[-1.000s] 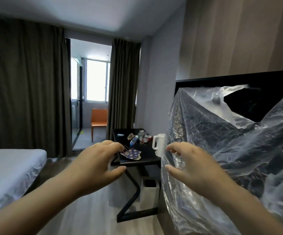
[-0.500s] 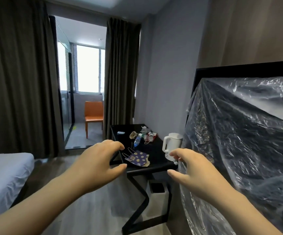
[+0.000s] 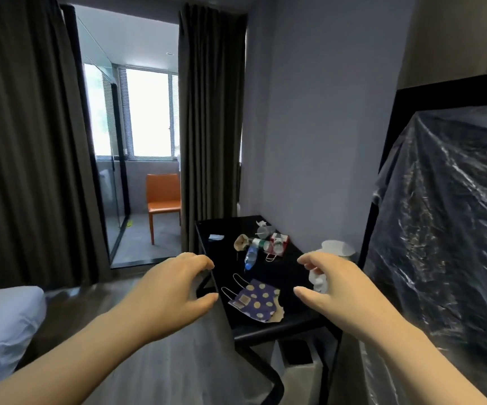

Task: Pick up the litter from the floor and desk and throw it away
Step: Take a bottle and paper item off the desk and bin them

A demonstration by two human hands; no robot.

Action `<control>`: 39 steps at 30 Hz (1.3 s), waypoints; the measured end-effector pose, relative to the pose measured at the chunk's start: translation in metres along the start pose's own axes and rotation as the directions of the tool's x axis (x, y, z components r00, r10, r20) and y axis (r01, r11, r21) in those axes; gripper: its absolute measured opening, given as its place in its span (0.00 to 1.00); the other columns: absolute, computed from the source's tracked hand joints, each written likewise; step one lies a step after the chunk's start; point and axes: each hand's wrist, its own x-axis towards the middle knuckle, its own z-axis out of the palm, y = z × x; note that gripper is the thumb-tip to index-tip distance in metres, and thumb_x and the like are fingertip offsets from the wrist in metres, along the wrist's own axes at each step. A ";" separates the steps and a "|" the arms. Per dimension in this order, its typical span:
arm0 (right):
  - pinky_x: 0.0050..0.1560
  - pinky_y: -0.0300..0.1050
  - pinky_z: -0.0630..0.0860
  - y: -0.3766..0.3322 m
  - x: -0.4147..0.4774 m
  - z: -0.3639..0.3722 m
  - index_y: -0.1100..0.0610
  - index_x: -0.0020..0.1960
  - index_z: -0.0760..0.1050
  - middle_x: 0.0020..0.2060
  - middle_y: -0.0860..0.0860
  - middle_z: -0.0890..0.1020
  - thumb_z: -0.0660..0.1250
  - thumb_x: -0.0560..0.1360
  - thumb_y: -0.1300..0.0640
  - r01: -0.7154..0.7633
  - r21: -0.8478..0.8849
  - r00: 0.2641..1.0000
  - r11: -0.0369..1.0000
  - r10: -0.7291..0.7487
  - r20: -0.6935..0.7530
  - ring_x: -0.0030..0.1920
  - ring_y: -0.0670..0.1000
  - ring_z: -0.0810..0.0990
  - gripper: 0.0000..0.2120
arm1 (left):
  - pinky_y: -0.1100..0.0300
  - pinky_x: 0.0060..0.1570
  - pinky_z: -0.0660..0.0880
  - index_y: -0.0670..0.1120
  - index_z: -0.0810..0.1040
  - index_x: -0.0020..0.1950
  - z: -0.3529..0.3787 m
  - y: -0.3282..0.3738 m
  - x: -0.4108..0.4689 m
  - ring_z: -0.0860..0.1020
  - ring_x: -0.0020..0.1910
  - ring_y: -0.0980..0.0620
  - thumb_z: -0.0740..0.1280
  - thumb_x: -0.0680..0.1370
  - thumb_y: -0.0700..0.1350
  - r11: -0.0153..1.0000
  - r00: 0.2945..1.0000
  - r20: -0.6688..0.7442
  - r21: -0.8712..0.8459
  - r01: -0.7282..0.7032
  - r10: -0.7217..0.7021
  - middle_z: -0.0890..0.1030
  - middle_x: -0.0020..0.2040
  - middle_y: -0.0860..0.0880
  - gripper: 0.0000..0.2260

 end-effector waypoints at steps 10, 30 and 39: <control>0.55 0.32 0.67 0.041 0.167 0.084 0.44 0.68 0.68 0.62 0.40 0.75 0.68 0.73 0.43 -0.031 0.017 0.996 0.999 0.029 0.088 0.59 0.39 0.72 0.25 | 0.63 0.59 0.72 0.57 0.71 0.65 0.064 -0.111 0.139 0.73 0.59 0.60 0.64 0.74 0.61 0.998 0.996 0.060 -0.006 0.070 -0.070 0.74 0.60 0.59 0.21; 0.52 0.35 0.69 0.082 0.436 0.274 0.45 0.68 0.69 0.62 0.42 0.75 0.69 0.72 0.43 -0.364 0.005 0.921 0.931 0.359 0.151 0.58 0.40 0.73 0.26 | 0.63 0.56 0.73 0.55 0.71 0.67 0.204 -0.353 0.429 0.75 0.56 0.59 0.66 0.74 0.58 0.977 0.961 0.245 -0.199 -0.078 0.127 0.74 0.60 0.58 0.22; 0.56 0.39 0.72 0.140 0.476 0.339 0.45 0.67 0.70 0.60 0.42 0.75 0.69 0.72 0.44 -0.583 0.008 0.802 0.813 0.573 0.166 0.58 0.42 0.74 0.25 | 0.61 0.55 0.74 0.54 0.72 0.66 0.289 -0.386 0.518 0.75 0.54 0.58 0.66 0.74 0.58 0.943 0.883 0.380 -0.285 -0.171 0.275 0.74 0.57 0.59 0.21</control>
